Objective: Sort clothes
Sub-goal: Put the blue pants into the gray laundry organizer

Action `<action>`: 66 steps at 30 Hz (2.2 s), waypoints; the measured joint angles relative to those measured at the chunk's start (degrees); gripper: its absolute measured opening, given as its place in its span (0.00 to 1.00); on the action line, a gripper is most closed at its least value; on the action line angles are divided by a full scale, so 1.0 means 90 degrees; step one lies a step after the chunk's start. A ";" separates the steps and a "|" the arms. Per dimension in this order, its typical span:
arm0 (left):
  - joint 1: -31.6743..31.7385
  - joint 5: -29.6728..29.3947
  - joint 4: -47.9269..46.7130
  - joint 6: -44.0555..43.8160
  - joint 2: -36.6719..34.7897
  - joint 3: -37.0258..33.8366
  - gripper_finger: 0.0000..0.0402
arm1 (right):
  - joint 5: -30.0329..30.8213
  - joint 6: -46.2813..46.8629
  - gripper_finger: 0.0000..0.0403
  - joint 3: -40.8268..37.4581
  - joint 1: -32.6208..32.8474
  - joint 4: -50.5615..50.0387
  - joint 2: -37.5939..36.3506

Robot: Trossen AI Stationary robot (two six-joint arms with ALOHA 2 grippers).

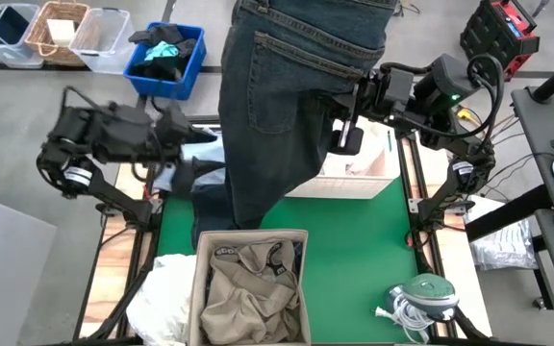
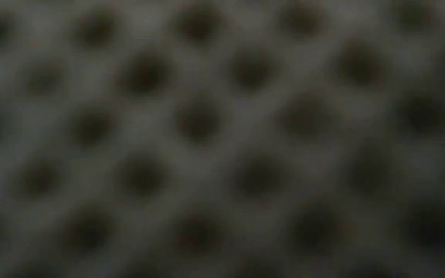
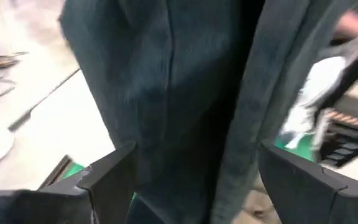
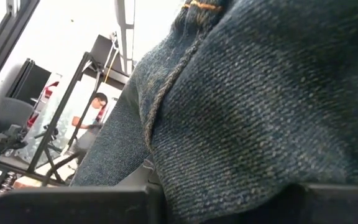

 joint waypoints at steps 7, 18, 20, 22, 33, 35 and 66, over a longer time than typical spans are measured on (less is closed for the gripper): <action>-0.0503 -0.0475 0.0673 -0.0475 -0.0226 -0.0847 0.75 | -0.0001 0.0053 0.17 0.0000 0.0000 0.0001 0.0010; -0.0616 -0.1055 0.2685 -0.0729 -0.1218 -0.2572 0.75 | -0.0007 0.0057 0.17 0.0000 0.0000 0.0036 0.0012; -0.0670 -0.0675 0.3400 -0.0351 -0.1359 -0.2997 0.75 | -0.0007 0.0058 0.17 0.0000 0.0000 0.0041 0.0012; -0.0686 -0.0311 0.3904 -0.0105 -0.1489 -0.3372 0.75 | -0.0011 0.0059 0.17 0.0000 0.0000 0.0040 0.0012; -0.0792 -0.0486 0.5480 0.0527 -0.1886 -0.4536 0.75 | -0.0007 0.0058 0.17 0.0000 0.0000 0.0046 0.0012; -0.0788 -0.0936 0.5489 0.0604 -0.1866 -0.4536 0.75 | -0.0007 0.0058 0.17 0.0000 0.0000 0.0046 0.0012; -0.0915 -0.3394 0.4779 0.0402 -0.1903 -0.4534 0.39 | -0.0007 0.0118 0.17 0.0000 -0.0002 0.0089 0.0078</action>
